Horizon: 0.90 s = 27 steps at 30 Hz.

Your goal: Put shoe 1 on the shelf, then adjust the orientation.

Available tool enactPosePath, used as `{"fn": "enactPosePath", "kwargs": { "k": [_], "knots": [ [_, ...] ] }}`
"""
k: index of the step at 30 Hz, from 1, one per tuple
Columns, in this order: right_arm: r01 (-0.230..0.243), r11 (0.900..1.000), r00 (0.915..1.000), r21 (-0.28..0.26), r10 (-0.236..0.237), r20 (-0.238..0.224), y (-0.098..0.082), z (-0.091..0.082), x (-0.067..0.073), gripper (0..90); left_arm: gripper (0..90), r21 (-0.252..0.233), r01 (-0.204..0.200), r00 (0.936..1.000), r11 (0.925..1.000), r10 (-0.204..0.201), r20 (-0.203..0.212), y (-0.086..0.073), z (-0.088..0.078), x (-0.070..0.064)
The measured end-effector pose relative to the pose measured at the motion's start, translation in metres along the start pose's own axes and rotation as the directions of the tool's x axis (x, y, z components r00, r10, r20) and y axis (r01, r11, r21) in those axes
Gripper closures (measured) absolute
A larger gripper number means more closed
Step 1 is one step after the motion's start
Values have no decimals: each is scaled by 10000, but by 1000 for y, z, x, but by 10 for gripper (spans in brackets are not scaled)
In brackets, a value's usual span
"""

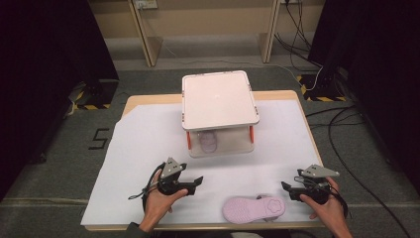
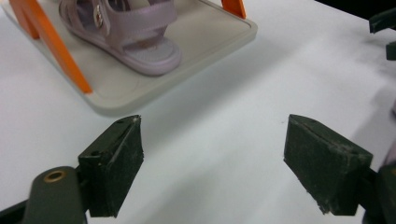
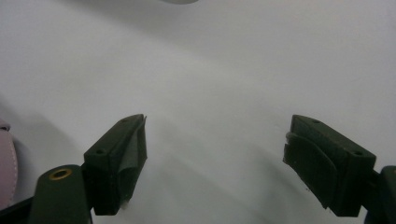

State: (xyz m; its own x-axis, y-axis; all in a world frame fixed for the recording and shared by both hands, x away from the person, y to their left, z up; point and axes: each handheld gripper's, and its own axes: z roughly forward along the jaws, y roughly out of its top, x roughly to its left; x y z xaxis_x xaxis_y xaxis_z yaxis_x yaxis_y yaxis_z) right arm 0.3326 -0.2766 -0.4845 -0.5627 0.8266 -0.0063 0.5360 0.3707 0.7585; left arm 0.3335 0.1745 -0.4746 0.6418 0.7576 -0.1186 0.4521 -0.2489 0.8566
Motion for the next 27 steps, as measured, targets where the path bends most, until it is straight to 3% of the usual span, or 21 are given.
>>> {"fn": "enactPosePath", "kwargs": {
  "k": [6, 17, 22, 27],
  "knots": [
    [-6, 10000, 10000, -26, 6, 41, 0, -1, 0, 210, 184, -150, 70, 9998, 9999, -72, -177, -13, -13, -1],
    [47, 9999, 10000, -109, -47, -2, 1, -2, 0, 210, 180, 63, 36, 10000, 10000, -35, -87, -22, -17, -7],
    [-4, 9996, 10000, -290, 2, -73, 3, -7, 2, 211, 177, 155, 118, 9997, 9998, -114, -212, -26, -21, -2],
    [98, 9976, 9990, -685, -128, -437, 8, -18, 12, 211, 177, 157, 223, 9987, 9996, -216, -463, -30, -26, 6]
  ]
}}
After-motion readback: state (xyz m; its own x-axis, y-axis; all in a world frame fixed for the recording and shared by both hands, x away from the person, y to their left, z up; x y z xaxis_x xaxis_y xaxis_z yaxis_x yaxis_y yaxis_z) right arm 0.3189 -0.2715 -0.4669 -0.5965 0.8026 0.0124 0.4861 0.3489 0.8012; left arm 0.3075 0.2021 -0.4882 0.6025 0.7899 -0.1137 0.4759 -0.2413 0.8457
